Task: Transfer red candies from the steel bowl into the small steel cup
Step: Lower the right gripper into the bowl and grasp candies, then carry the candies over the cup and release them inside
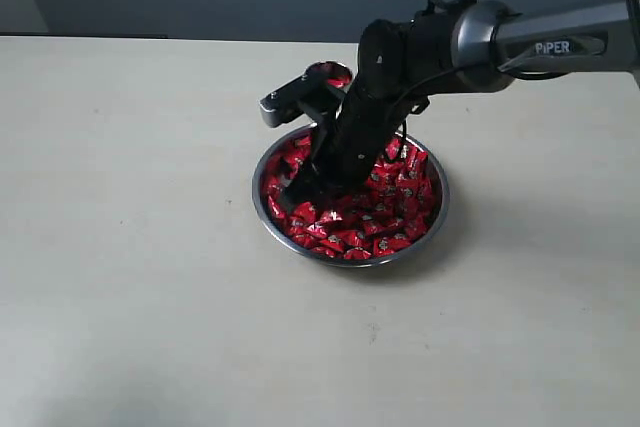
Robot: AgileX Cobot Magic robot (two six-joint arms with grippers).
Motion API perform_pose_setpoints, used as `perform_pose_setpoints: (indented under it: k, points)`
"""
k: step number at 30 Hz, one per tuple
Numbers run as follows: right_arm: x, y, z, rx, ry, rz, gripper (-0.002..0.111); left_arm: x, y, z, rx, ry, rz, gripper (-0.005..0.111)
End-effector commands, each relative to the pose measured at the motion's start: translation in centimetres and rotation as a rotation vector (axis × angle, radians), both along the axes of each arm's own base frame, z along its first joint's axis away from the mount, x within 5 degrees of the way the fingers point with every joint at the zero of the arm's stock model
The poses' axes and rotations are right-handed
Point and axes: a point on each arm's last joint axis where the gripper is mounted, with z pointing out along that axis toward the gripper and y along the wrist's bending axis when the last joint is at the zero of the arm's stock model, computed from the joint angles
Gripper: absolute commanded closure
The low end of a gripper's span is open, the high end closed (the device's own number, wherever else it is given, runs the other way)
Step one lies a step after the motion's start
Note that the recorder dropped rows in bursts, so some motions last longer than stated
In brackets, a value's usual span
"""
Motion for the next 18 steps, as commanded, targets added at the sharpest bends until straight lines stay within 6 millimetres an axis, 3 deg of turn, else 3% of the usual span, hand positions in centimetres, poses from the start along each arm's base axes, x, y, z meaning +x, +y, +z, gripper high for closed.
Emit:
perform_pose_setpoints:
  k: [1,13,18]
  points:
    - [-0.1,-0.1,1.1,0.013,-0.016,-0.007,0.108,0.0,0.0,0.4,0.002,-0.018,-0.008,0.106]
    - [-0.5,-0.8,7.9,0.114,-0.173,-0.002,0.108,0.0,0.0,0.4,0.002,-0.018,-0.008,0.106]
    - [1.6,-1.2,9.6,0.201,-0.323,-0.079,0.108,0.0,0.0,0.4,0.002,-0.018,-0.008,0.106]
